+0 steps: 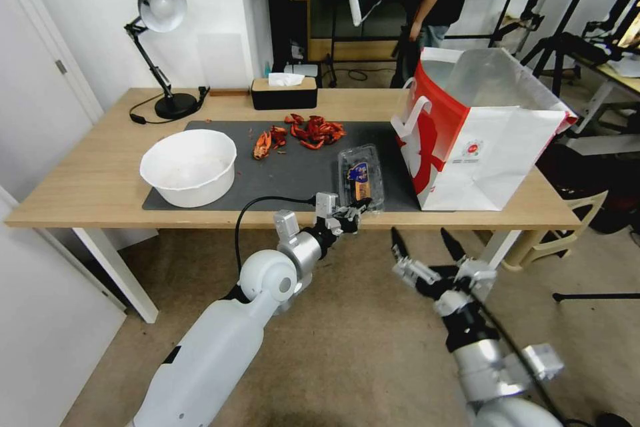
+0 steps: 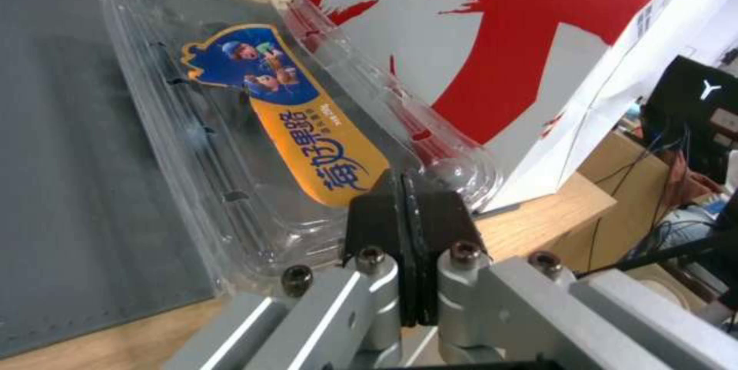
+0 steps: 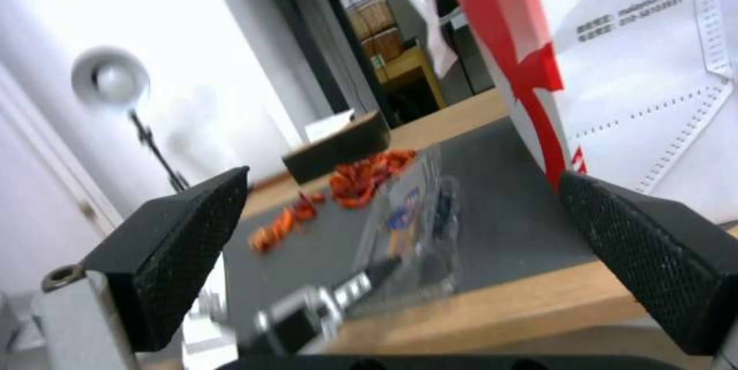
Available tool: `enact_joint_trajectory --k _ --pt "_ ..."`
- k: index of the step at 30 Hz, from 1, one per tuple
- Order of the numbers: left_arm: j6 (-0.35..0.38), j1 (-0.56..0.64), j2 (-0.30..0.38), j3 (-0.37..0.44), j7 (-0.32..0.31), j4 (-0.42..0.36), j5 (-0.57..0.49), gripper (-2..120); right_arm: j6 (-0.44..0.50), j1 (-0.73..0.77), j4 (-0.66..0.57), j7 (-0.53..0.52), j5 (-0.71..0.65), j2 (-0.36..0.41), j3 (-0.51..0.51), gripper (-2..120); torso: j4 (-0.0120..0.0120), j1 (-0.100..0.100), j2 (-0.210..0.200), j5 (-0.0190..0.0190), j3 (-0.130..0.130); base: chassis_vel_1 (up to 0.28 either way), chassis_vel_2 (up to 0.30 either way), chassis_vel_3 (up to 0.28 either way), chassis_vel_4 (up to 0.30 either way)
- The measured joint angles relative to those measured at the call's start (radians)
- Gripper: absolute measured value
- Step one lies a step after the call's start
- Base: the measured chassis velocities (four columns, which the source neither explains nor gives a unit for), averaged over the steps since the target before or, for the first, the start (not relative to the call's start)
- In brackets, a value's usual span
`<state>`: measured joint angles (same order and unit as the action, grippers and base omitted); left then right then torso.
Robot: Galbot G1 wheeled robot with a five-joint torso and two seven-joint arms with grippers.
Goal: Close the takeout container lid, then place the container into the takeout bag.
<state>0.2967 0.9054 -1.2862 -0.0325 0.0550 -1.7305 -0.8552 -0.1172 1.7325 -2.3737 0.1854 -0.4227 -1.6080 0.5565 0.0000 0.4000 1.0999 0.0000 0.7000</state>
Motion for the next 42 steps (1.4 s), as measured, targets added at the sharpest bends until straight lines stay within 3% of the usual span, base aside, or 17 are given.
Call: enact_joint_trajectory --k 3,15,22,35,42 --pt "-0.002 0.002 0.003 0.000 -0.001 0.002 0.003 0 -0.088 -0.066 -0.010 -0.056 -0.145 0.012 0.024 100 0.0000 0.000 0.000 0.0000 0.000 0.000 0.000 0.000 0.000" --pt "-0.004 0.004 0.005 -0.010 -0.004 0.010 0.010 0 -0.247 -0.260 0.070 -0.205 -0.447 0.085 0.012 100 0.0000 0.000 0.000 -0.0001 0.000 0.000 0.000 0.000 0.000" --pt "-0.006 0.004 0.004 -0.006 -0.008 0.014 0.006 0 -0.291 -0.373 0.196 -0.263 -0.556 0.149 -0.034 100 0.0000 0.000 0.000 0.0000 0.000 0.000 0.000 0.000 0.000" --pt "-0.007 -0.005 -0.006 -0.004 -0.015 0.020 -0.011 0 -0.350 -0.542 0.316 -0.353 -0.630 0.201 -0.102 100 0.0000 0.000 0.000 0.0000 0.000 0.000 0.000 0.000 0.000" --pt "-0.007 0.002 0.003 0.013 -0.015 0.021 -0.013 0 -0.444 -0.661 0.371 -0.480 -0.668 0.229 -0.139 100 -0.0001 0.000 0.000 -0.0001 0.000 0.000 0.000 0.000 0.000"
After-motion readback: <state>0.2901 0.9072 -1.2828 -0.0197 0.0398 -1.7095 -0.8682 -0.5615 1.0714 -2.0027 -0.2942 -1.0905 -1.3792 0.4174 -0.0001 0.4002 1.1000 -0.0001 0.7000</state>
